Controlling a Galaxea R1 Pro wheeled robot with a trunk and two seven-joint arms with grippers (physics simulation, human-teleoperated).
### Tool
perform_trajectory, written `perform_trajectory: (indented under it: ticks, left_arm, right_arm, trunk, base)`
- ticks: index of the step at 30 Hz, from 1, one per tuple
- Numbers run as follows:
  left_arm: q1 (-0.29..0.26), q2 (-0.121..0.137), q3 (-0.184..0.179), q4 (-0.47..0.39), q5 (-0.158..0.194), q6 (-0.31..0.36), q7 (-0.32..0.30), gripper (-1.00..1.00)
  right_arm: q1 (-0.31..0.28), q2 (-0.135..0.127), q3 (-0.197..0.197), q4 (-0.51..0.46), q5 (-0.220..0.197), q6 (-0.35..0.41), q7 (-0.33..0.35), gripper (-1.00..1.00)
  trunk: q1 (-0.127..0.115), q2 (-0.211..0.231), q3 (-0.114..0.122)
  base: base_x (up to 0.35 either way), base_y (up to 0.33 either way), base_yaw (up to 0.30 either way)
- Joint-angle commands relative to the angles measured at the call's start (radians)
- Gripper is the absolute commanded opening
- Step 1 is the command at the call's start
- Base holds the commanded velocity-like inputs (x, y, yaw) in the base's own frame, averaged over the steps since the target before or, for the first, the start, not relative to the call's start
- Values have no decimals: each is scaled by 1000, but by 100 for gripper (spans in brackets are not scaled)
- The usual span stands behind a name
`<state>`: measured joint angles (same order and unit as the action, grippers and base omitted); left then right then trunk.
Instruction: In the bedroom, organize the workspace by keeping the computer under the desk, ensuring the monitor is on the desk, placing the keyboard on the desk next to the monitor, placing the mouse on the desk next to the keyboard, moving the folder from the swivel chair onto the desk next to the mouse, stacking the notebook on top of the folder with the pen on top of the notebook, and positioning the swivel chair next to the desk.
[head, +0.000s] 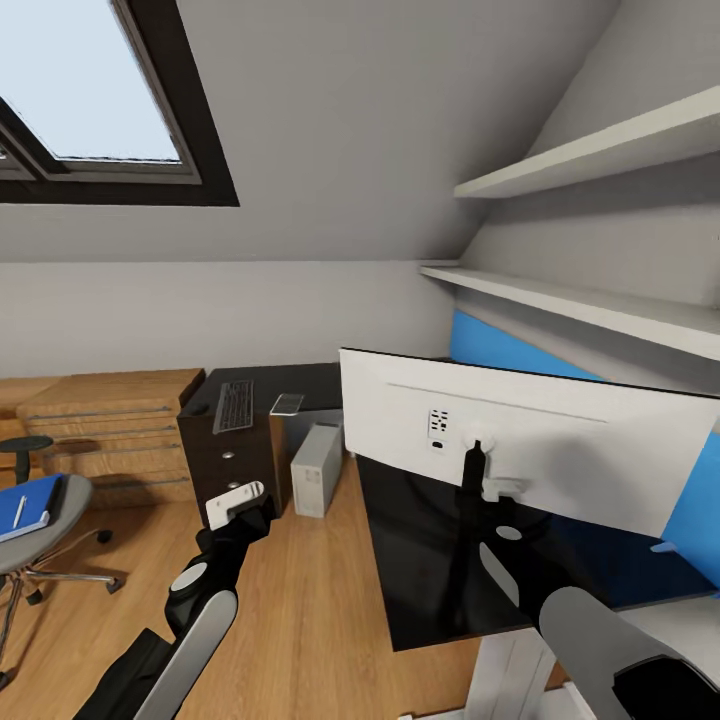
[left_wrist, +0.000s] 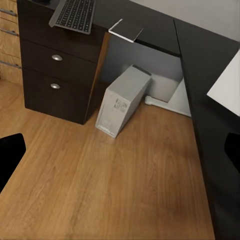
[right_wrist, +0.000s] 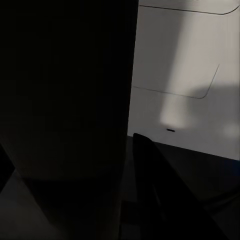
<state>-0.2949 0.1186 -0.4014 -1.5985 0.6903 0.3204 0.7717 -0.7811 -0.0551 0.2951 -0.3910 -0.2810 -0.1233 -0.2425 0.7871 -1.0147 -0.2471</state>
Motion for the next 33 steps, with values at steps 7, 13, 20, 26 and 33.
perform_trajectory:
  ticks: [7, 13, 20, 26, 33]
  left_arm:
    - [-1, 1, -2, -1, 3, 3, 8, 100]
    - [-1, 0, -4, -1, 3, 3, 8, 100]
    - [-1, -1, -4, -1, 3, 3, 8, 100]
    - [-1, -1, -4, -1, 2, 3, 8, 100]
    - [-1, -1, -4, -1, 3, 3, 8, 100]
  right_arm:
    - [-1, 0, 10, -1, -11, -6, -8, -100]
    - [-1, 0, 10, -3, -12, -6, -8, -100]
    - [-1, -3, 9, -3, -13, -4, -11, 100]
    - [-1, -3, 9, -3, -15, -4, -11, 100]
    - [-1, -2, 9, -3, -15, -4, -12, 100]
  trunk:
    - [0, -1, -1]
    - [0, -1, -1]
    - [0, -1, -1]
    - [0, -1, -1]
    - [0, -1, -1]
  base:
    - [0, -4, 0]
    - [0, 0, 0]
    - [0, 0, 0]
    - [0, 0, 0]
    - [0, 0, 0]
